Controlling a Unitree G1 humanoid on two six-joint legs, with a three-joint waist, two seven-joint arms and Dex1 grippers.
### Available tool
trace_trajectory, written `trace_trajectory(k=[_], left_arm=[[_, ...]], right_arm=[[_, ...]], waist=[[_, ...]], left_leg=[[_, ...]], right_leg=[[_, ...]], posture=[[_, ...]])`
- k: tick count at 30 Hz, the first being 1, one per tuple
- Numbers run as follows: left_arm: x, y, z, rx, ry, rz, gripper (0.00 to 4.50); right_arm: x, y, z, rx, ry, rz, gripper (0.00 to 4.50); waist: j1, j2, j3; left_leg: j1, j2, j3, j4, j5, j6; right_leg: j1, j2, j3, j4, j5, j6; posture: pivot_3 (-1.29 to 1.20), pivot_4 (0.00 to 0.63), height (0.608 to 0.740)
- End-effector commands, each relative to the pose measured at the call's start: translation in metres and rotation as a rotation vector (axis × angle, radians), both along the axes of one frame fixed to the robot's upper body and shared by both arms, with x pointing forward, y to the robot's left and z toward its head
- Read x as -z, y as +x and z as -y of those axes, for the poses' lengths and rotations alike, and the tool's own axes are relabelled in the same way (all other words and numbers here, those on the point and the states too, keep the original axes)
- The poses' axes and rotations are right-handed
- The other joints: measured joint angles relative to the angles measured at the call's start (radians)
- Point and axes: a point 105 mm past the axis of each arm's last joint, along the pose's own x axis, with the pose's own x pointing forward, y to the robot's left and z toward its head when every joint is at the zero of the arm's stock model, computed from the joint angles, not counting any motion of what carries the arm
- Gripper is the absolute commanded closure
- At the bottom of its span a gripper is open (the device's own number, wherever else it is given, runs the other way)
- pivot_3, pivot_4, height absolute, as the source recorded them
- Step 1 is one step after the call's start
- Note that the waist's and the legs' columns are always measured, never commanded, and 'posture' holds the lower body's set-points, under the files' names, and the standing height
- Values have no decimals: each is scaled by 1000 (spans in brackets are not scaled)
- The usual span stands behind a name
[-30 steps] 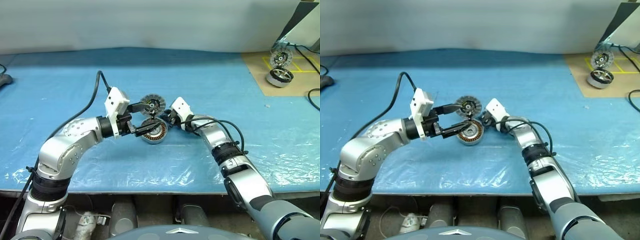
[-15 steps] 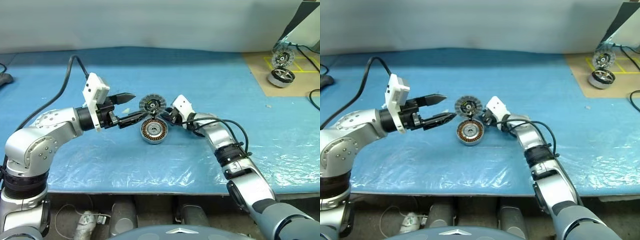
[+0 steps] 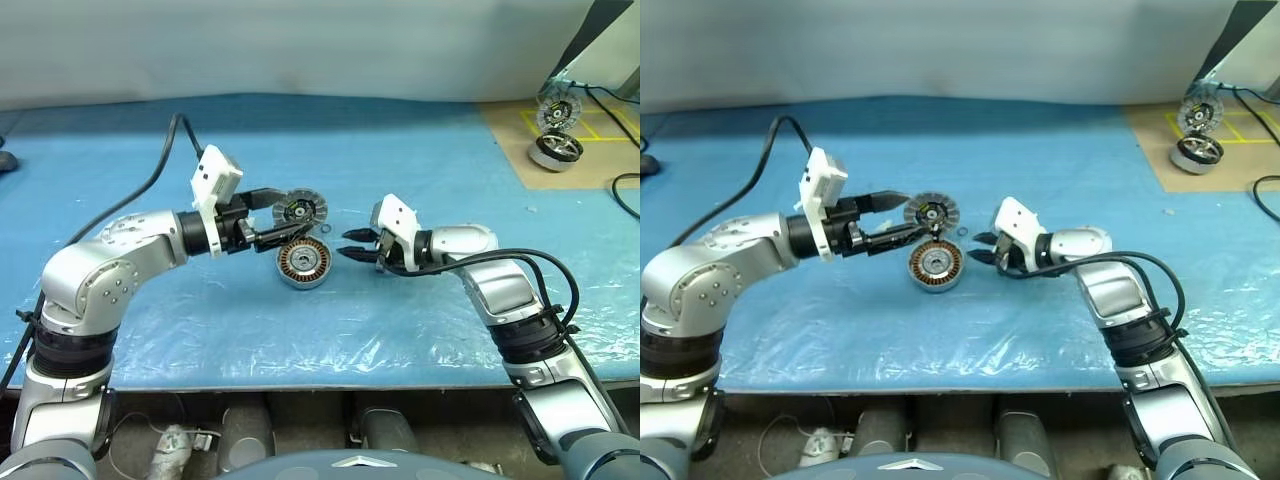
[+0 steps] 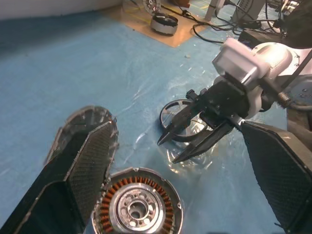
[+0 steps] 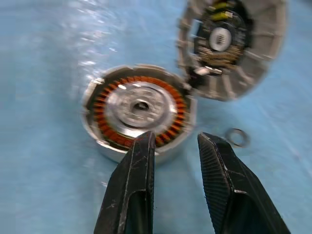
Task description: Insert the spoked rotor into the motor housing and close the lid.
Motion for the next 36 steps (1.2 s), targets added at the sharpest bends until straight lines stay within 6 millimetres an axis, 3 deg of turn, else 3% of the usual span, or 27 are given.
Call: trace_trajectory(k=[1, 9, 17, 22, 25, 29, 36], left_arm=[[-4, -9, -6, 0, 13, 71, 0], [11, -14, -16, -64, 31, 90, 0], [9, -14, -12, -89, 28, 98, 0], [10, -16, -18, -78, 33, 92, 0], [8, -18, -27, -78, 36, 93, 0], [5, -25, -38, -81, 43, 105, 0], [0, -9, -9, -60, 34, 110, 0]], right_arm=[[-11, -2, -19, -40, 49, 10, 3073], [-12, 6, -32, -56, 54, 24, 3073], [-35, 25, 16, 44, 41, 50, 3073], [-4, 59, 27, 209, 17, 17, 3073], [7, 63, 20, 206, 16, 6, 2479], [18, 65, 5, 199, 28, -3, 1122], [39, 73, -6, 229, 23, -13, 1122]], waist=[[1, 0, 0], [9, 0, 0], [13, 0, 0], [4, 0, 0], [1, 0, 0], [1, 0, 0], [14, 0, 0]], left_leg=[[0, 0, 0, 0, 0, 0], [0, -1, 0, 2, 0, 0], [0, -1, 0, 2, 0, 0], [1, 0, 0, 3, 0, 0], [0, 0, 0, 3, 0, 0], [-2, 0, 0, 2, 0, 0], [-1, 0, 0, 5, 0, 0]], right_leg=[[0, 0, -1, 0, 0, 0], [0, -2, -1, 0, -2, -4], [0, -2, 0, 1, 0, 0], [1, -1, 1, 2, -1, -1], [0, -1, 0, 2, -1, -2], [-1, -1, 0, 2, 0, -1], [1, -3, -2, 3, -2, -4]], posture=[[0, 150, 740], [0, 150, 740], [0, 150, 740], [0, 150, 740], [0, 150, 740], [0, 150, 740], [0, 150, 740]])
